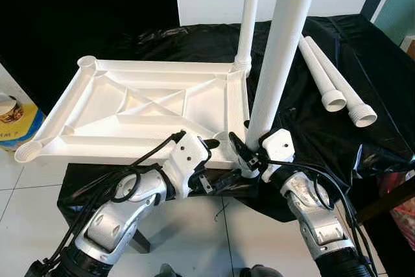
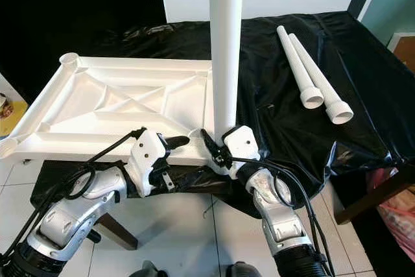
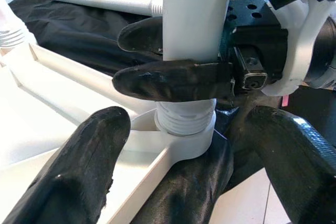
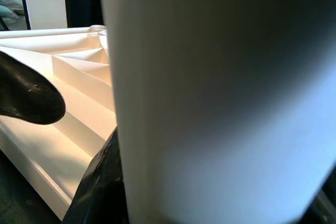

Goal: Building children table

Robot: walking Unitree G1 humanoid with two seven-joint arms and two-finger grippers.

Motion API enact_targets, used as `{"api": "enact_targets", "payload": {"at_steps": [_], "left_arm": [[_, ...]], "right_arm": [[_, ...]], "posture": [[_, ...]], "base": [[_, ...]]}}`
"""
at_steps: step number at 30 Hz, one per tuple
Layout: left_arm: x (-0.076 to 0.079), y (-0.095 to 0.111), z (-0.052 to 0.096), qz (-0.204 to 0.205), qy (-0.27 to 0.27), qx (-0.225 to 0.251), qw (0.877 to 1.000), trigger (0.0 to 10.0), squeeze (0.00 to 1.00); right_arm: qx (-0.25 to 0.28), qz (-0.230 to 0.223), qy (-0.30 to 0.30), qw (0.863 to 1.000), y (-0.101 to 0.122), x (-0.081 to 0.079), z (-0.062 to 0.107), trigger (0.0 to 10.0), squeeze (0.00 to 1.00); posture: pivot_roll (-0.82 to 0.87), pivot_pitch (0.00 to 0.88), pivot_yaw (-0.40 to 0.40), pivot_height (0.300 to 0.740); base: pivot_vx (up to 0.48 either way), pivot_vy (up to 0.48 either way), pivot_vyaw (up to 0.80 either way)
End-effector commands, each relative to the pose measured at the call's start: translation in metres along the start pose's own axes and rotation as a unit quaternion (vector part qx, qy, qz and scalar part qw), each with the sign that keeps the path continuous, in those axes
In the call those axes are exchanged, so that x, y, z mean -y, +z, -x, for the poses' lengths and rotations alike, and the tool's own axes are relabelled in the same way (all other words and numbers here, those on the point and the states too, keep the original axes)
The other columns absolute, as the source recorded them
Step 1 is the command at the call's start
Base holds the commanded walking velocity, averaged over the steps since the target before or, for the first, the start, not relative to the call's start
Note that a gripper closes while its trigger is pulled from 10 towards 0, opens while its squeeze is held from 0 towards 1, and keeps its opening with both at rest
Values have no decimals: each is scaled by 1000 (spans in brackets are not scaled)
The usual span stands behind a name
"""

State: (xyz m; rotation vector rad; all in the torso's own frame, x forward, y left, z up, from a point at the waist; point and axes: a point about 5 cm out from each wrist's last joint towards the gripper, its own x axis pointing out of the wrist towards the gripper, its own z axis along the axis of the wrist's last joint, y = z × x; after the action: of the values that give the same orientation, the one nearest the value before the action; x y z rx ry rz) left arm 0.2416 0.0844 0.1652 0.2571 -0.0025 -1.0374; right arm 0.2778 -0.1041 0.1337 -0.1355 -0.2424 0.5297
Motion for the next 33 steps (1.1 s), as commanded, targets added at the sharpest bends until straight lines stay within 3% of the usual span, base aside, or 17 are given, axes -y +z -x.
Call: {"api": "enact_targets", "payload": {"at_steps": [1, 7, 16, 25, 28, 33], "left_arm": [[0, 2, 1, -5, -17, -4, 1000, 10000, 0], [0, 2, 1, -5, -16, -4, 1000, 10000, 0], [0, 3, 1, -5, -16, -5, 1000, 10000, 0], [0, 3, 1, -5, -17, -5, 1000, 10000, 0], [0, 3, 1, -5, -17, -5, 1000, 10000, 0], [0, 4, 2, -6, -15, -4, 1000, 10000, 0]], "right_arm": [[-43, -27, -17, 999, -14, 1, 1, 10000, 0], [-95, -41, -46, 994, -26, 6, -1, 10000, 0], [-115, -62, -64, 989, -29, 8, -1, 10000, 0], [-142, -119, -86, 979, -34, 9, -3, 10000, 0], [-143, -119, -87, 979, -34, 9, -3, 10000, 0], [-115, -68, -69, 989, -29, 7, -2, 10000, 0]], "posture": [[-10, 82, 9, 740], [-8, 82, 8, 740], [-8, 86, 9, 740], [-8, 86, 9, 740], [-8, 88, 9, 740], [-5, 85, 7, 740]], "base": [[0, 0, 0], [0, 0, 0], [0, 0, 0], [0, 0, 0], [0, 0, 0], [0, 0, 0]]}}
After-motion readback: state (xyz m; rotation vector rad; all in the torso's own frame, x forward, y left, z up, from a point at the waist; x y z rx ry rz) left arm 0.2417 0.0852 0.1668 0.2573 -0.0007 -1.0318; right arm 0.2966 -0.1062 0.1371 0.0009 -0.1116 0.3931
